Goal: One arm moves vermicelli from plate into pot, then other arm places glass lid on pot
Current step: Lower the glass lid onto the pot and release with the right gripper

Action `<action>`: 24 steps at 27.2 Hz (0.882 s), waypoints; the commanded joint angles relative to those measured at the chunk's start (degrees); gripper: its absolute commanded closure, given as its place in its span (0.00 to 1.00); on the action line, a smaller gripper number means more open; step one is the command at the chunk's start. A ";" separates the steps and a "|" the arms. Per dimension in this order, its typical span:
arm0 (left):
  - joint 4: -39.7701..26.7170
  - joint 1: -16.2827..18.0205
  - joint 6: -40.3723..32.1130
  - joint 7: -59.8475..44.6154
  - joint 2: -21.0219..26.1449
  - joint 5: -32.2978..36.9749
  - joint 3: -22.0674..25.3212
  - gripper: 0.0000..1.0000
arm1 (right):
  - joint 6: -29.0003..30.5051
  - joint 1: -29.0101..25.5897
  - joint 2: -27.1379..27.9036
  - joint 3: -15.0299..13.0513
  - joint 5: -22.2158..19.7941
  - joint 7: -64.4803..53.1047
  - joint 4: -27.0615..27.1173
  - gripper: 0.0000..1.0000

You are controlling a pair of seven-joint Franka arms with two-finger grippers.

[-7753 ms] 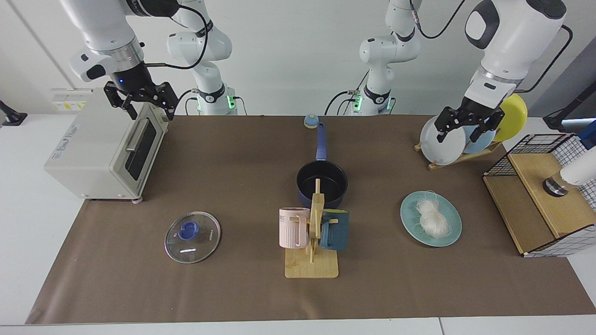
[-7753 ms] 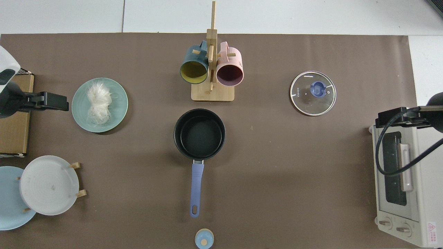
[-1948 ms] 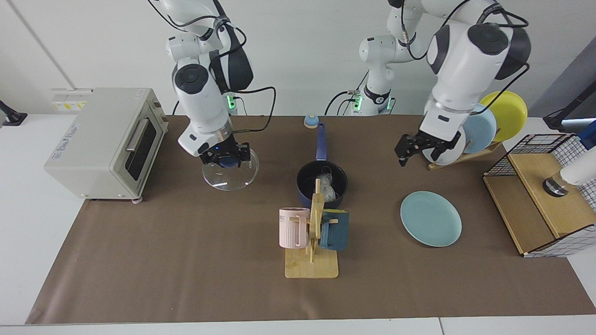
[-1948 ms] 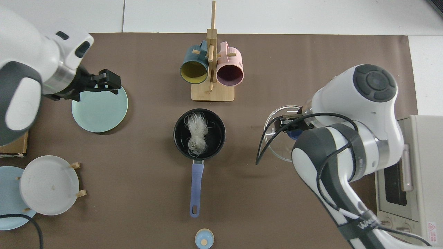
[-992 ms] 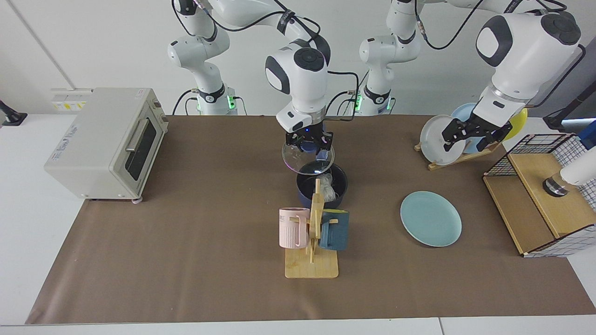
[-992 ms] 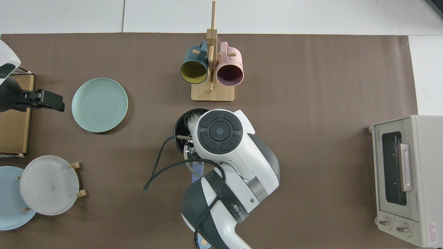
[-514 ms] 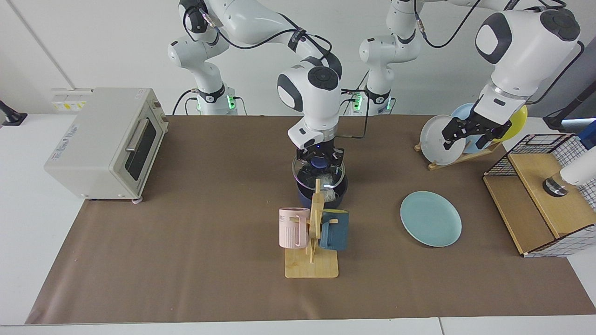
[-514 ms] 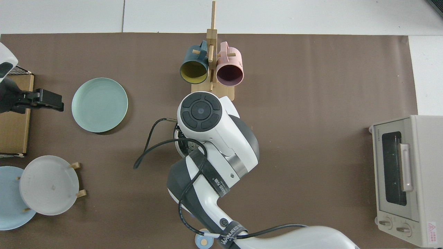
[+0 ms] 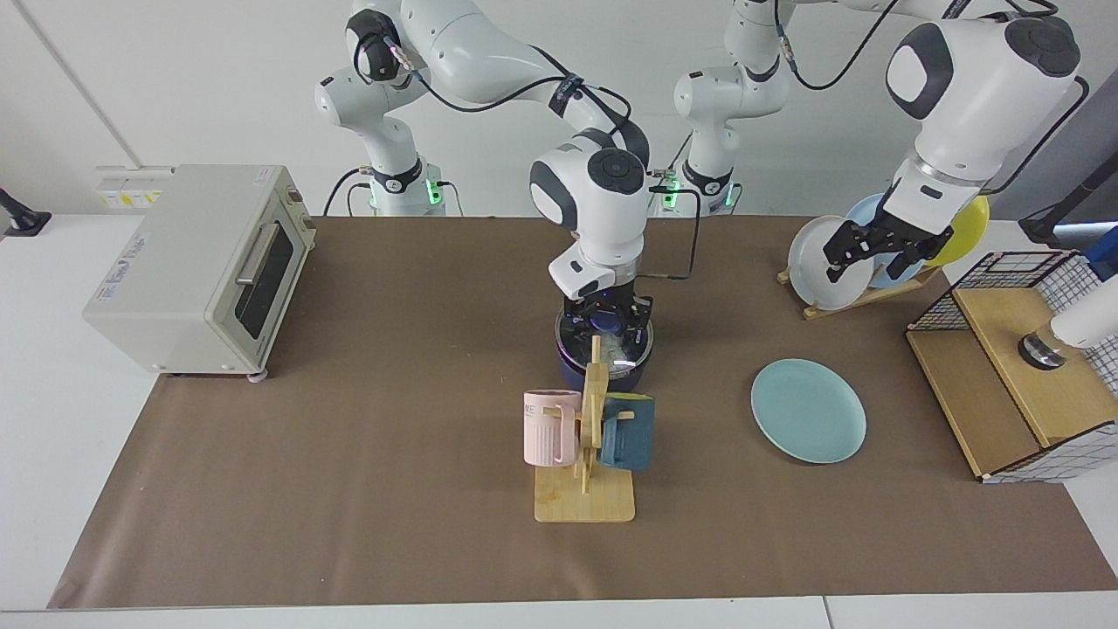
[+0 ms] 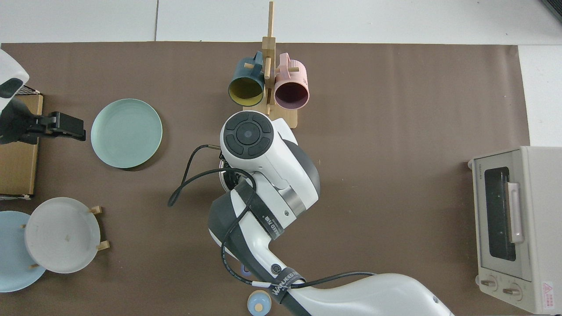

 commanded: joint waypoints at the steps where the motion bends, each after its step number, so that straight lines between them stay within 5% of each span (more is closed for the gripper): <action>1: -1.93 -0.12 0.18 -0.70 -1.79 -0.32 0.34 0.00 | 0.55 0.44 0.83 0.37 -1.30 2.54 1.50 0.93; 24: -1.76 -0.30 0.27 -0.62 -1.88 -0.32 0.25 0.00 | 5.30 0.18 0.39 0.28 -1.30 3.07 -1.49 0.90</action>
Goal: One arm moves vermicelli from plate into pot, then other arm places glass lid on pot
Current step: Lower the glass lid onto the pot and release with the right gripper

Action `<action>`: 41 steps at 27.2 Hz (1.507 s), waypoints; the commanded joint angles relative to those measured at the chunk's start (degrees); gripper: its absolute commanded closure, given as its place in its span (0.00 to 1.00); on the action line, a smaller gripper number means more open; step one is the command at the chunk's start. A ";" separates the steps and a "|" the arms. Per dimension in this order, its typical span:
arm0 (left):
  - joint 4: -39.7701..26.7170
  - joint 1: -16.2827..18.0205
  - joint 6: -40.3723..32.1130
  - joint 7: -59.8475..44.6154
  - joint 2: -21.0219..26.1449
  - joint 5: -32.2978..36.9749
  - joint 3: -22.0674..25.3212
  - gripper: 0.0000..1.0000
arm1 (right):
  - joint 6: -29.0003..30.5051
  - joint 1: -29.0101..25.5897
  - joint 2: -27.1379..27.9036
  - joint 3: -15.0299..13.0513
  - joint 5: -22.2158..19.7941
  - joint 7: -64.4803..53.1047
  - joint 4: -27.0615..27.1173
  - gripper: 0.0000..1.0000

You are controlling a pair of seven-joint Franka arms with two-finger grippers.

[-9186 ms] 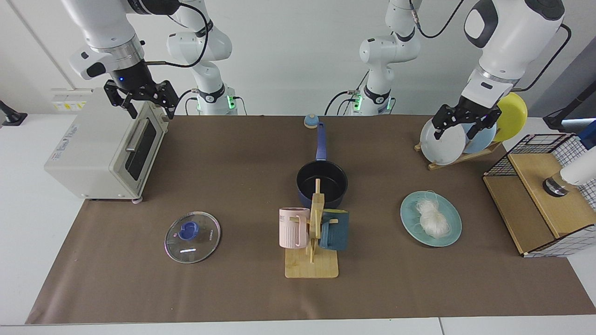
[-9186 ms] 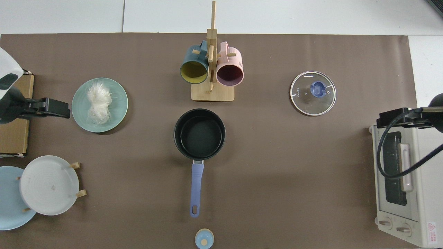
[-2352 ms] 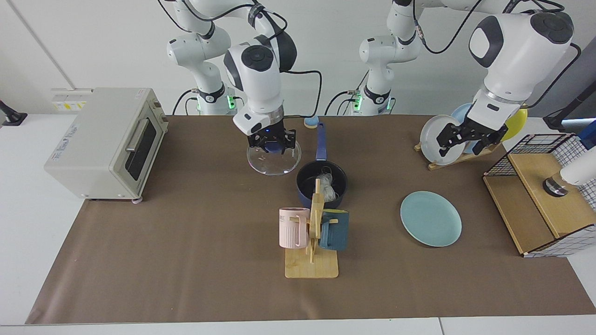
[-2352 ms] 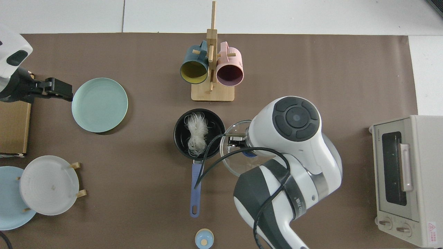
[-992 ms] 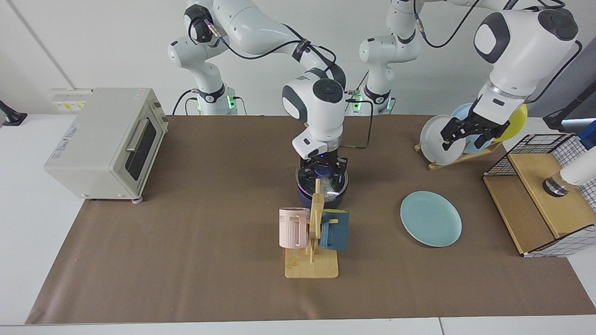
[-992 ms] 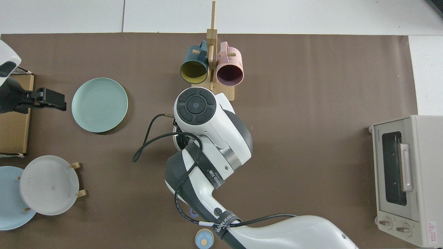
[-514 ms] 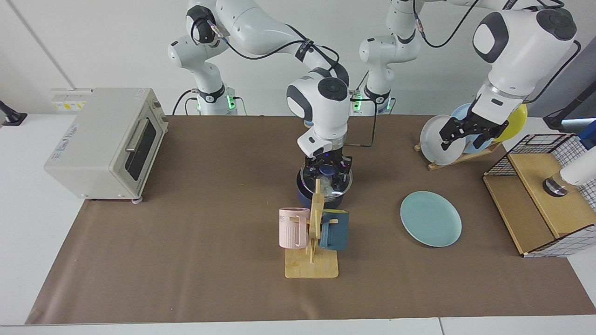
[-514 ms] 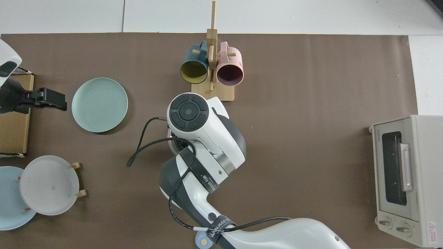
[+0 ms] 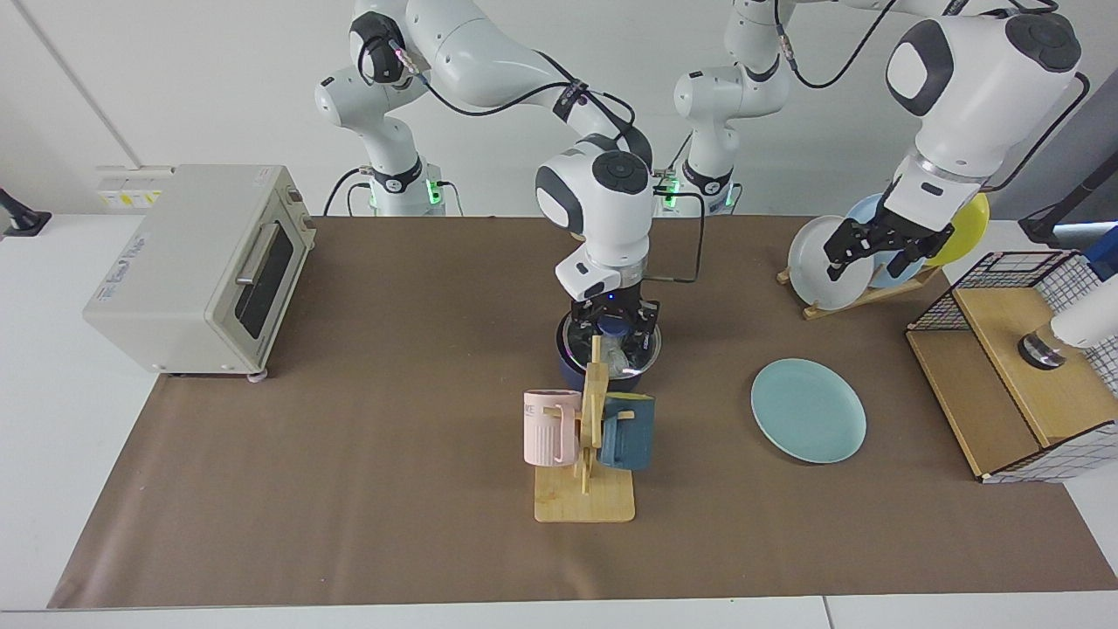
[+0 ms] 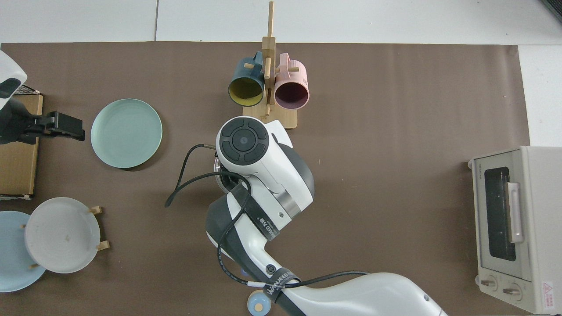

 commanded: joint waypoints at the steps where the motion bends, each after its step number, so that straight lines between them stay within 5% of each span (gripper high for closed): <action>1: -1.76 -0.35 0.27 -0.53 -1.61 -0.32 0.26 0.00 | 1.64 -0.75 -0.54 0.71 -0.84 1.10 -1.41 0.90; 41: -1.67 -0.52 0.27 -0.53 -1.70 -0.32 0.26 0.00 | 1.82 -1.98 -3.44 0.71 2.41 -2.32 -8.45 0.85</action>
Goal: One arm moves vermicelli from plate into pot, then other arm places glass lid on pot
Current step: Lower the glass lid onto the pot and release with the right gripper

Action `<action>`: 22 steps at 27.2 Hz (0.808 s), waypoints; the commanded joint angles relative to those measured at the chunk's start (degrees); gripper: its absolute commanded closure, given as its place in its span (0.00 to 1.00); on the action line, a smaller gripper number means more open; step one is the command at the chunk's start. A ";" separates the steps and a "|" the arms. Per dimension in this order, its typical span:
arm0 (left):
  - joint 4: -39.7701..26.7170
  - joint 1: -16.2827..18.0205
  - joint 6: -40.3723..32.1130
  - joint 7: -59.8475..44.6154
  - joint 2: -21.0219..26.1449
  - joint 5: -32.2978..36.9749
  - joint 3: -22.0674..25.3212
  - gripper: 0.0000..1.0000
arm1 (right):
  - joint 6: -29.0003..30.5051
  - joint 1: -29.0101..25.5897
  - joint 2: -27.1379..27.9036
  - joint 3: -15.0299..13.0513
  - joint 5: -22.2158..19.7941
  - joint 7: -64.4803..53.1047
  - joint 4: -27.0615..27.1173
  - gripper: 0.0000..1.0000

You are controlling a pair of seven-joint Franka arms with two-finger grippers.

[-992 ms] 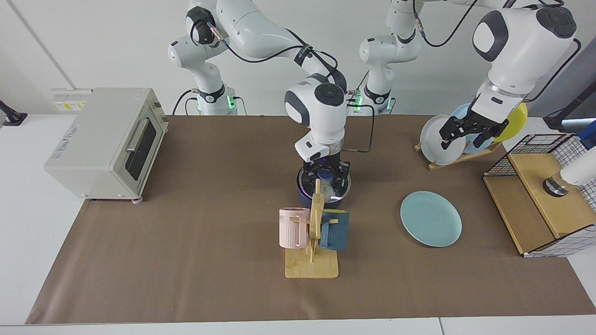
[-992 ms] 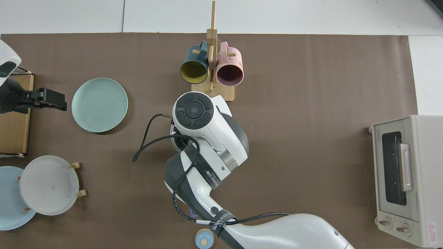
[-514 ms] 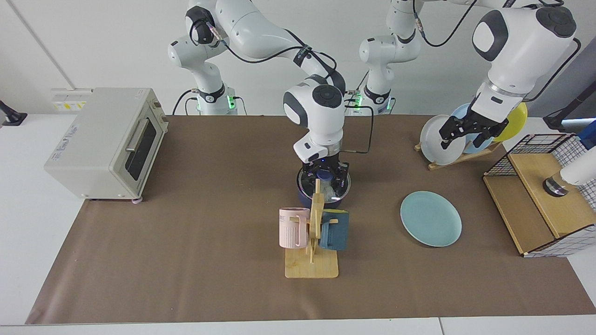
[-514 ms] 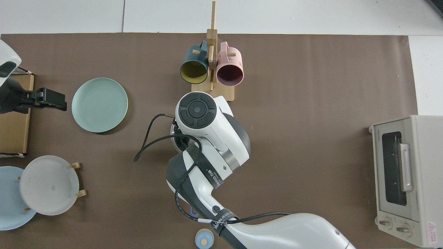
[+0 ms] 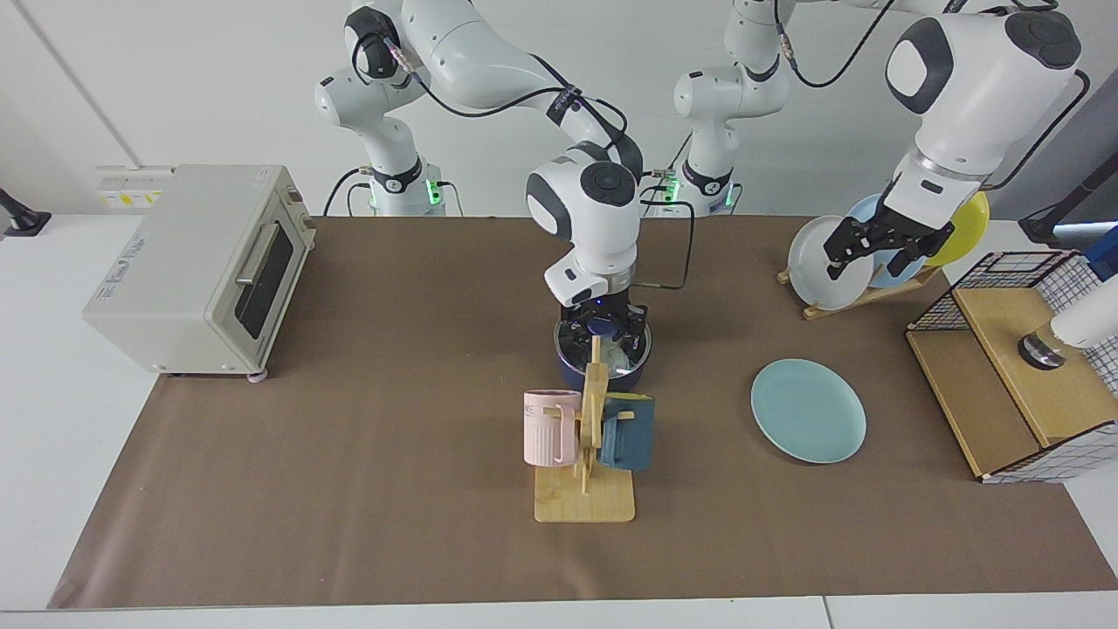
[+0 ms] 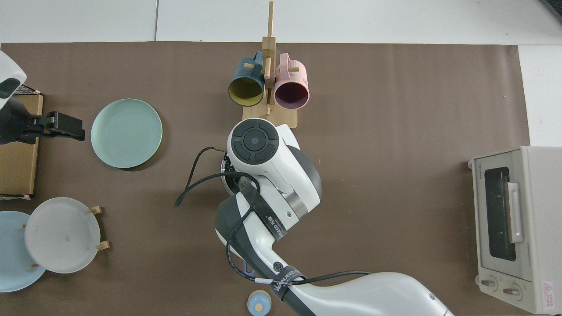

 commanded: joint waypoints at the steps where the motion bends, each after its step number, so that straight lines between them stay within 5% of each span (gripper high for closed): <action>1: -1.67 -0.48 0.27 -0.53 -1.48 -0.32 0.31 0.00 | 0.86 -1.09 -1.76 0.67 1.42 -1.93 -3.78 0.85; 12: -1.40 -0.57 0.27 -0.53 -1.48 -0.32 0.31 0.00 | 0.86 -1.35 -1.68 0.67 3.80 -1.76 -3.69 0.83; 14: -1.40 -0.57 0.27 -0.53 -1.48 -0.32 0.31 0.00 | 0.95 -1.35 -1.68 0.67 3.71 -2.02 -3.69 0.62; 18: -1.49 -0.57 0.27 -0.53 -1.48 -0.32 0.31 0.00 | 0.86 -1.53 -1.68 0.59 3.71 -2.02 -3.08 0.00; 22: -1.40 -0.57 0.27 -0.53 -1.56 -0.32 0.31 0.00 | 0.16 -1.61 -1.76 0.59 3.53 -2.02 -2.99 0.00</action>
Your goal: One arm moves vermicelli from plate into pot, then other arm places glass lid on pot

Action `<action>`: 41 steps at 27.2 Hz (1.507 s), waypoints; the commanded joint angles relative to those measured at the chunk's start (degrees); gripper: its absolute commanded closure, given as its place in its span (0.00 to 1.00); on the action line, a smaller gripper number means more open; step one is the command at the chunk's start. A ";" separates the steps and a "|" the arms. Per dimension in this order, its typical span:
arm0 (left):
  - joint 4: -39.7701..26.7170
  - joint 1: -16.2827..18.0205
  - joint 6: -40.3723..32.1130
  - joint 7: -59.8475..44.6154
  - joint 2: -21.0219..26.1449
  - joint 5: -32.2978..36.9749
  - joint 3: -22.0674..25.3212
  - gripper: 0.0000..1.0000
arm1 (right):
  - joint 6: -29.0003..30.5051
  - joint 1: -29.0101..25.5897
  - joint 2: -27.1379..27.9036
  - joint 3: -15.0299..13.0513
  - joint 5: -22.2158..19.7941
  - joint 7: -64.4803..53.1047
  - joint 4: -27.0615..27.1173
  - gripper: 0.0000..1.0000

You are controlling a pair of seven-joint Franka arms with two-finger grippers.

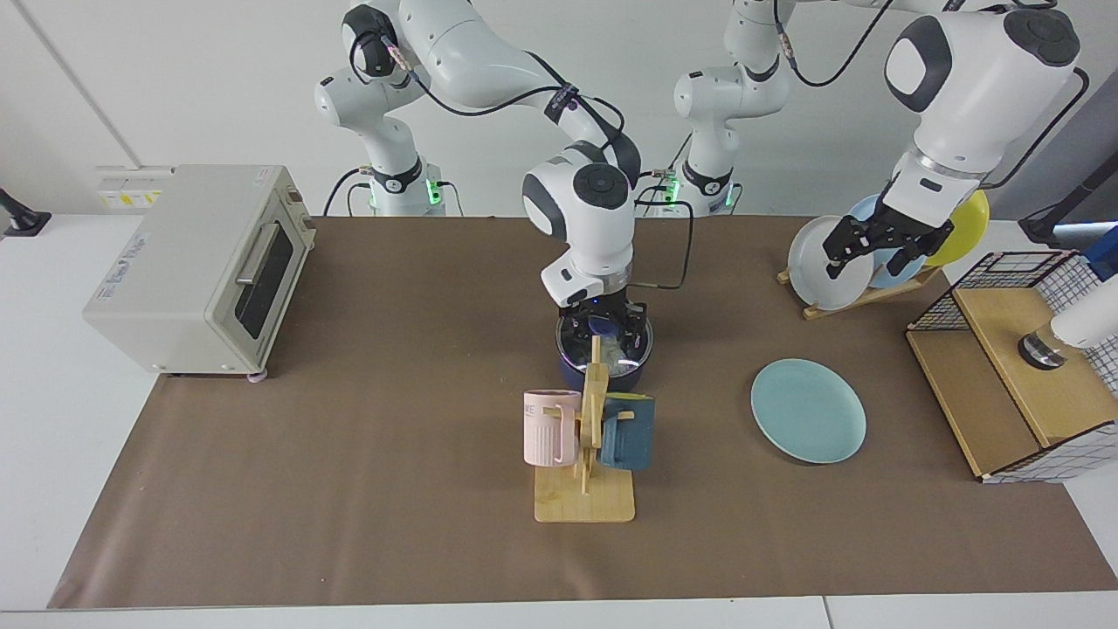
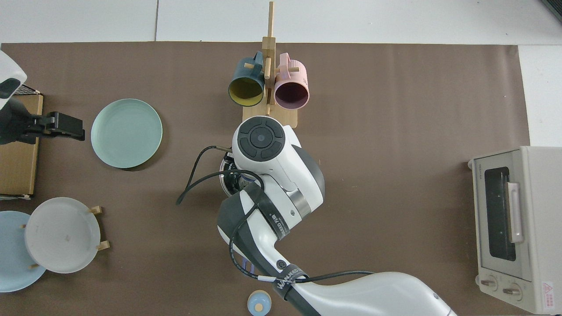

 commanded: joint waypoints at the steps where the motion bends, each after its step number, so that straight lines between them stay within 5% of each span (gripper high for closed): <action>1: -1.40 -0.43 0.27 -0.53 -1.40 -0.32 0.32 0.00 | -0.10 -1.37 -1.33 0.59 1.08 -2.02 -2.26 0.00; 11: -1.40 -0.43 0.27 -0.53 -1.57 -0.32 0.32 0.00 | -5.11 -1.64 -1.77 0.85 0.56 -2.02 3.97 0.00; 20: -1.40 -0.43 0.27 -0.53 -1.57 -0.32 0.32 0.00 | -6.16 -2.86 -8.01 0.68 0.64 -9.21 3.19 0.00; 33: -1.40 -0.25 0.27 -0.53 -1.66 -0.32 0.32 0.00 | -15.92 -17.62 -12.32 0.68 1.08 -31.36 2.04 0.00; 41: -1.31 -0.34 0.27 -0.53 -1.66 -0.32 0.23 0.00 | -16.89 -26.41 -14.69 0.41 -1.90 -46.47 -0.32 0.00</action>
